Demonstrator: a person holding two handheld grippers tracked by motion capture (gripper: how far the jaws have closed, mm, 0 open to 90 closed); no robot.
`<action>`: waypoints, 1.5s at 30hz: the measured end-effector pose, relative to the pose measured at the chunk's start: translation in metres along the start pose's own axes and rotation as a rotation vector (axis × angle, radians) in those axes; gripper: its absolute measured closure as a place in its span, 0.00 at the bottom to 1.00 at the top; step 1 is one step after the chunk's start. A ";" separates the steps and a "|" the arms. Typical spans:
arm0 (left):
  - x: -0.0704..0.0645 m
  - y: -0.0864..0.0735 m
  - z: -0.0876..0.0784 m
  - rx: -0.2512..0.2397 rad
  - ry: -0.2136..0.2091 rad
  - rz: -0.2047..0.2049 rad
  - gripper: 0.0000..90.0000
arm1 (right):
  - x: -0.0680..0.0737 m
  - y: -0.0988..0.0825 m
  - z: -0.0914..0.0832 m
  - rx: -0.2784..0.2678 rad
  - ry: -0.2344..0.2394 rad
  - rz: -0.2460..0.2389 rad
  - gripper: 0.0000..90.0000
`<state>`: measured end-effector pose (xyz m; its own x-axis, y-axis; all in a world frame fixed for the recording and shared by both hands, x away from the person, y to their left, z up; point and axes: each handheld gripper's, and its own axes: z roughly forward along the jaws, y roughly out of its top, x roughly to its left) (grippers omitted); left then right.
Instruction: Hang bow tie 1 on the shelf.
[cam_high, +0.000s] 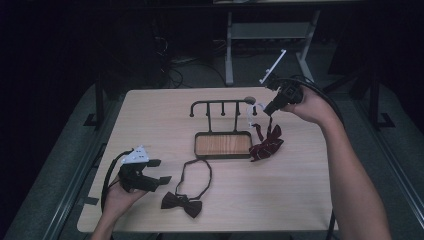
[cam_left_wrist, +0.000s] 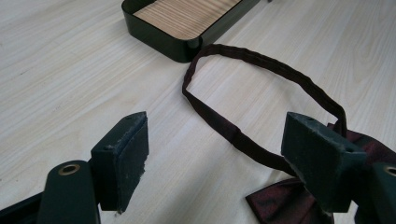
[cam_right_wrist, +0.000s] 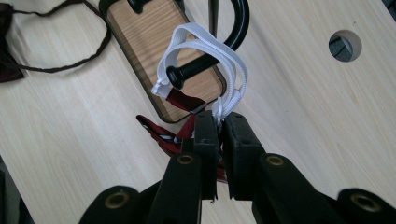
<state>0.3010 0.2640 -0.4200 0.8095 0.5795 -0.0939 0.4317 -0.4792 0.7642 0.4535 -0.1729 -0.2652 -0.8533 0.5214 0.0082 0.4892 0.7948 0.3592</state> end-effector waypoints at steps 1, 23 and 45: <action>0.000 0.000 0.000 0.000 0.000 0.000 0.26 | 0.000 0.000 0.000 -0.001 0.003 0.000 0.93; -0.001 0.000 0.000 0.004 -0.001 0.005 0.26 | 0.004 -0.013 0.008 -0.010 0.049 -0.006 0.83; -0.001 0.001 0.002 0.012 0.001 0.015 0.26 | 0.027 -0.047 0.021 -0.059 0.100 -0.048 0.70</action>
<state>0.3011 0.2618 -0.4206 0.8155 0.5730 -0.0818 0.4244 -0.4959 0.7576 0.4119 -0.1893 -0.3016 -0.8906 0.4475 0.0816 0.4384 0.7968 0.4158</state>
